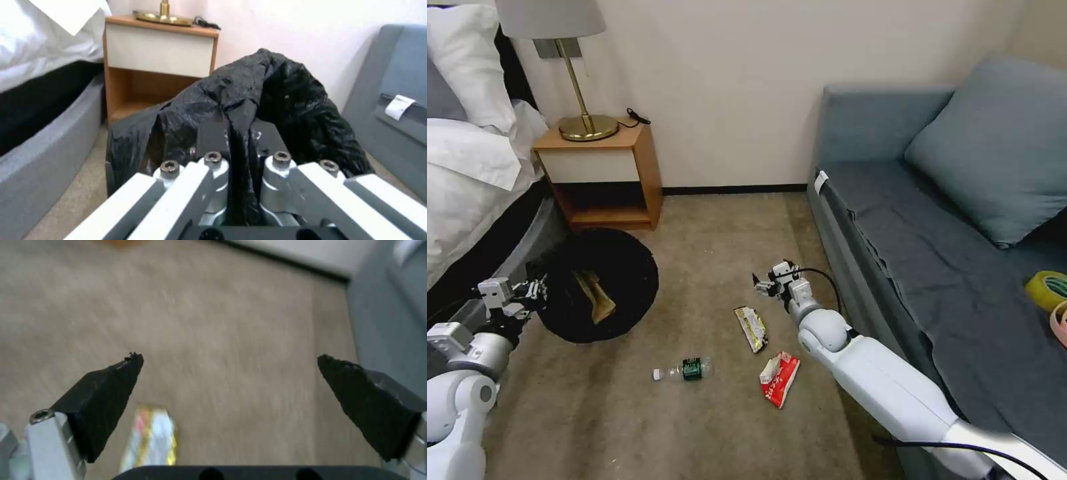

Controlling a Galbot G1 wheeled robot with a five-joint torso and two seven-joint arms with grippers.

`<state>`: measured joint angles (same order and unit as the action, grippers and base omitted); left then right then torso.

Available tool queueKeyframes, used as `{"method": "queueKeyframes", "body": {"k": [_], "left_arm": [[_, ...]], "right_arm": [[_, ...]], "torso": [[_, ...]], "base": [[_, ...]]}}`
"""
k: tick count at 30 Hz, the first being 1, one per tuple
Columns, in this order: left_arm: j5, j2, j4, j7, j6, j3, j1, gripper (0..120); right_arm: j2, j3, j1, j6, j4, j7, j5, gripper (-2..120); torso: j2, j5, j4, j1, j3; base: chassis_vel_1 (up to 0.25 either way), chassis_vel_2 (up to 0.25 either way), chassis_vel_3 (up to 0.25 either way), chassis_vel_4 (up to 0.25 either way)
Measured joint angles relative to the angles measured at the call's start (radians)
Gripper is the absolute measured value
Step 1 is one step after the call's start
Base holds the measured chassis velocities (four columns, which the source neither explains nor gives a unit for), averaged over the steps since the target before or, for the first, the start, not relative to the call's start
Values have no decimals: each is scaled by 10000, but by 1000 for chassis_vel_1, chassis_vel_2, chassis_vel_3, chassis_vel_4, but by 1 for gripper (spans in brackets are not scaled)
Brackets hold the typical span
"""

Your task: Pick up the trash bin, then pick up the garbage on the floor and place it into the trash bin.

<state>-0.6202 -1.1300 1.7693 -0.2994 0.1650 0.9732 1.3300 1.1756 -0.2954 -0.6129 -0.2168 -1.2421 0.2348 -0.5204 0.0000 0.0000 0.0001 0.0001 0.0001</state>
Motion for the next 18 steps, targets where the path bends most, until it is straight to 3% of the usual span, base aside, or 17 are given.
{"method": "queueKeyframes", "body": {"k": [3, 6, 7, 9, 10, 13, 18], "left_arm": [[0, -9, -61, -81, -45, -11, 118, 4], [-27, -10, -169, -122, -90, -9, 165, 4], [-27, -10, -169, -122, -90, -9, 165, 4], [-30, -20, -225, -124, -95, -12, 164, 4], [-30, -20, -225, -124, -95, -12, 164, 4], [0, -128, -212, -108, -97, -58, 167, 4], [71, -245, -183, -82, -97, -85, 247, 4]], "right_arm": [[58, 330, -161, -758, 285, 47, -571, 100], [-43, 811, -422, -3022, -259, 1050, -2667, 100], [-43, 811, -422, -3022, -259, 1050, -2667, 100], [22, 1113, -492, -4398, -686, 2263, -4902, 100], [22, 1113, -492, -4398, -686, 2263, -4902, 100], [605, 1643, -521, -5243, -782, 3880, -7574, 100], [1040, 2093, -593, -5319, -517, 4829, -8593, 100]], "torso": [[0, 0, -1, 0, 1], [0, 0, -2, 0, -1], [0, 0, -2, 0, -1], [0, -2, -4, -1, -1], [0, -2, -4, -1, -1], [0, 1, 1, 0, 0], [0, 0, 1, 0, 0]], "base": [[0, 0, 0, 0], [0, 0, 0, 0], [0, 0, 0, 0], [0, 0, 0, 0], [0, 0, 0, 0], [0, 0, 0, 0], [0, 0, 0, 0]]}}
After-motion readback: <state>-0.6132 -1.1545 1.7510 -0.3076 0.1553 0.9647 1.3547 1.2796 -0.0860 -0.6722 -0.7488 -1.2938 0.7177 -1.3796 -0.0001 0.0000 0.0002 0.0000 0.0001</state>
